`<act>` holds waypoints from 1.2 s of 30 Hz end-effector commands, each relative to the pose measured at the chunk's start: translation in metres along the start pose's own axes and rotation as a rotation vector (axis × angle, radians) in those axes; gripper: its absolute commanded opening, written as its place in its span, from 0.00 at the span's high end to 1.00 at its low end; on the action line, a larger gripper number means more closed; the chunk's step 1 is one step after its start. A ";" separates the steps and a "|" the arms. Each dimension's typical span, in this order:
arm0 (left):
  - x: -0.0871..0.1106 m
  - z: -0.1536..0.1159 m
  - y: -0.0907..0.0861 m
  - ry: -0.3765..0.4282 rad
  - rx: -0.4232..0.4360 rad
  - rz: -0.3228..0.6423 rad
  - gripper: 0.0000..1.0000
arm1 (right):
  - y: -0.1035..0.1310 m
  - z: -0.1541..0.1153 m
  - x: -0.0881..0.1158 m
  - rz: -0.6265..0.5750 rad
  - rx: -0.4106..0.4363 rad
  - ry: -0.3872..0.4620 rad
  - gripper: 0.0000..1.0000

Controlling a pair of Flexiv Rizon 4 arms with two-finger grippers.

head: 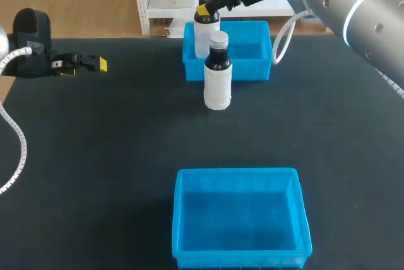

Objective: Pick up the bottle, and place it in the far bin if it is heavy, or in the near bin if it is light.

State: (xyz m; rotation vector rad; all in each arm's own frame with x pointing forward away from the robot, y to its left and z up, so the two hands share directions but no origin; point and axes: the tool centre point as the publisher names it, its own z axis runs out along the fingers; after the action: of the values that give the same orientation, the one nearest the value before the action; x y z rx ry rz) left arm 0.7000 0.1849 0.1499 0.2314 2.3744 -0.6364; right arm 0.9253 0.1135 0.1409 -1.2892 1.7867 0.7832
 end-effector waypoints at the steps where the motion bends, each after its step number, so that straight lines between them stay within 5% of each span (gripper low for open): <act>1: 0.000 0.000 0.000 0.000 0.000 0.000 0.00 | -0.011 0.007 -0.003 -0.001 -0.068 0.004 1.00; 31: 0.000 0.000 0.000 0.000 0.000 0.000 0.00 | -0.005 0.017 0.015 0.026 -0.085 0.035 1.00; 32: 0.000 0.000 0.000 0.000 0.000 0.000 0.00 | -0.005 0.017 0.016 0.028 -0.084 0.040 0.96; 34: 0.000 0.000 0.000 0.000 0.000 0.000 0.00 | -0.004 0.017 0.015 0.038 -0.081 0.050 0.00; 36: 0.000 0.000 0.000 0.000 0.000 0.000 0.00 | -0.003 0.014 0.015 0.039 -0.085 0.049 0.00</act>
State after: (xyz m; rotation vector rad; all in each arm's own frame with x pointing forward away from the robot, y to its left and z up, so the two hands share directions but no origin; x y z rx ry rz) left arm 0.7000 0.1849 0.1499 0.2314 2.3744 -0.6364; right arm 0.9191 0.1157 0.1193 -1.2920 1.8474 0.7905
